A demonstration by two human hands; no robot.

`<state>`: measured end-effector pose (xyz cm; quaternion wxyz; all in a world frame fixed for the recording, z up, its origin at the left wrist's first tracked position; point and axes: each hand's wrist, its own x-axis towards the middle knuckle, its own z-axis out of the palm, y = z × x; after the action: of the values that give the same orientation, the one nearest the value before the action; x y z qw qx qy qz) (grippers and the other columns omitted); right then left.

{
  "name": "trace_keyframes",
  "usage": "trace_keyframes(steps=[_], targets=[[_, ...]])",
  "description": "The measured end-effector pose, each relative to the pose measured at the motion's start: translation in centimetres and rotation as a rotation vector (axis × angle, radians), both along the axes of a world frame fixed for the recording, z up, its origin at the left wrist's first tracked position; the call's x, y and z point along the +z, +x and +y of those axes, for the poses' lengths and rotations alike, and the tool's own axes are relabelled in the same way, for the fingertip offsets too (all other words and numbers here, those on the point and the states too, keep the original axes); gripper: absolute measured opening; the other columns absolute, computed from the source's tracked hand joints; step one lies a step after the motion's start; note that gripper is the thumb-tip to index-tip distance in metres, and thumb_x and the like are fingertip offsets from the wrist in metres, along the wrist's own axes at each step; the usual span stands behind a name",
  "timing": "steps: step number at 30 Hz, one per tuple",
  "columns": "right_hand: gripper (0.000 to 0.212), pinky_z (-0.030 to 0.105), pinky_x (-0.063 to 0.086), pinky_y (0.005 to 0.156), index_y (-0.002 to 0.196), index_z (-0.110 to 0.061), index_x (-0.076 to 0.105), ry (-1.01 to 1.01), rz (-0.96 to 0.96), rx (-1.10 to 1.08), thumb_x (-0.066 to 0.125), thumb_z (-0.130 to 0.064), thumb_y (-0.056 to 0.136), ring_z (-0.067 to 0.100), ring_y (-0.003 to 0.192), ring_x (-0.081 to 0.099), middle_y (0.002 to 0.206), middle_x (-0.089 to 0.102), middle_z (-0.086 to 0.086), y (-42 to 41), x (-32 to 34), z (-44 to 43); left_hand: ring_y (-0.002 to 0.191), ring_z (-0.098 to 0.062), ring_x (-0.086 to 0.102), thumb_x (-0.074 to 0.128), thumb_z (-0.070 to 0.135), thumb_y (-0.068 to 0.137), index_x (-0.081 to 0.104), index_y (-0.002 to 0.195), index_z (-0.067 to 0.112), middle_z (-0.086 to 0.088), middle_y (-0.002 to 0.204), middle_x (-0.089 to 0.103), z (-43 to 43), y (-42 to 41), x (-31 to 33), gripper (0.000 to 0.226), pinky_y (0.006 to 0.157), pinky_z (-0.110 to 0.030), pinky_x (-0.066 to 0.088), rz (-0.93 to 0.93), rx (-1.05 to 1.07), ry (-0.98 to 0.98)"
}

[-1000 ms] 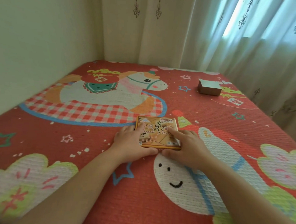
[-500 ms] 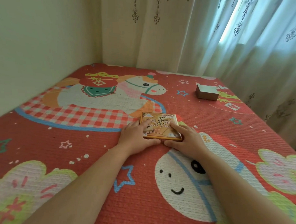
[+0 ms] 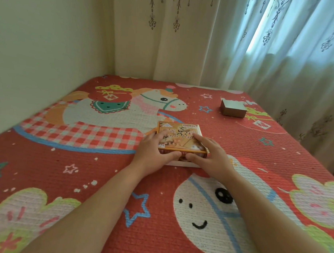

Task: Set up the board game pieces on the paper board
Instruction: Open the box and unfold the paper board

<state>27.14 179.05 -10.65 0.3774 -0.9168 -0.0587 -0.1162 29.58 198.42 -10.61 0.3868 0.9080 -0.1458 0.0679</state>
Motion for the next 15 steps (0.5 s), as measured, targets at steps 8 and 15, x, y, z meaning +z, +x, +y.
trace_keyframes(steps=[8,15], targets=[[0.067,0.033,0.039,0.098,0.136,-0.034,0.043,0.093,0.051,-0.006,0.072,-0.041,0.076,0.016,0.116,0.048,0.130,0.051,-0.003,5.3,2.9,0.0,0.108,-0.020,0.056,0.071,0.038,0.075,0.041,0.122,0.027,0.001,0.125,0.054,0.6,5.5,3.2,0.056,0.093,-0.042,0.048,0.106,-0.012,-0.197],[0.059,0.042,0.044,0.099,0.127,-0.032,0.054,0.222,0.127,-0.088,0.075,-0.038,0.072,0.021,0.114,0.053,0.129,0.055,0.000,10.7,1.6,-1.0,0.122,-0.022,0.049,0.065,0.049,0.080,0.048,0.133,0.026,-0.002,0.138,0.050,-0.6,11.0,1.6,0.060,0.098,-0.032,0.041,0.153,0.012,-0.071]])
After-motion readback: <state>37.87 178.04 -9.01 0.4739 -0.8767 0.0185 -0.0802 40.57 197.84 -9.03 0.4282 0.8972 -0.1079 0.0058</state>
